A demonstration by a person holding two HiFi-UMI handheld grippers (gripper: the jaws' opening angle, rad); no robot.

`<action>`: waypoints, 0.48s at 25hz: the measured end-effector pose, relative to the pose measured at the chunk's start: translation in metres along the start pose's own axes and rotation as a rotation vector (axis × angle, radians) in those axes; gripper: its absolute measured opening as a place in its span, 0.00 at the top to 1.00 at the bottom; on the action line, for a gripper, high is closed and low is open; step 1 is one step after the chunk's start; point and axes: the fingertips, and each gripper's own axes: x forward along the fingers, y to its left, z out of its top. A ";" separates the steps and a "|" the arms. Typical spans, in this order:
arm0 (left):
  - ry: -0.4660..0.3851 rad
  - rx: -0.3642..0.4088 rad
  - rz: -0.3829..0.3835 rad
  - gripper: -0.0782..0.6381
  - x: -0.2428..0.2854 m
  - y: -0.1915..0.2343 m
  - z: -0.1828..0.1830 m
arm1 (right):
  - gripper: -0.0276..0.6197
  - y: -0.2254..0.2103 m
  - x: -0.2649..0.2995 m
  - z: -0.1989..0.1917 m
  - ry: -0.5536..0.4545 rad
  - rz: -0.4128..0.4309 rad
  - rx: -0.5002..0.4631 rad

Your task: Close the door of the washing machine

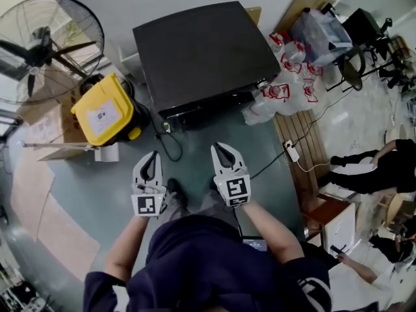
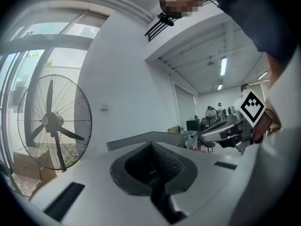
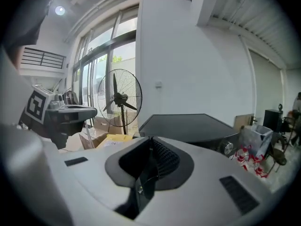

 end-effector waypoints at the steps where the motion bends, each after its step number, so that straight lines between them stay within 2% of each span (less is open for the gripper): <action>1: -0.008 -0.005 0.002 0.86 0.000 -0.002 0.005 | 0.90 -0.001 -0.005 0.007 -0.007 -0.003 0.003; 6: -0.024 -0.003 -0.016 0.86 -0.003 -0.011 0.021 | 0.89 -0.003 -0.022 0.029 -0.024 -0.020 0.011; 12: -0.041 -0.005 -0.021 0.86 -0.001 -0.011 0.032 | 0.89 -0.001 -0.024 0.034 -0.007 -0.013 0.017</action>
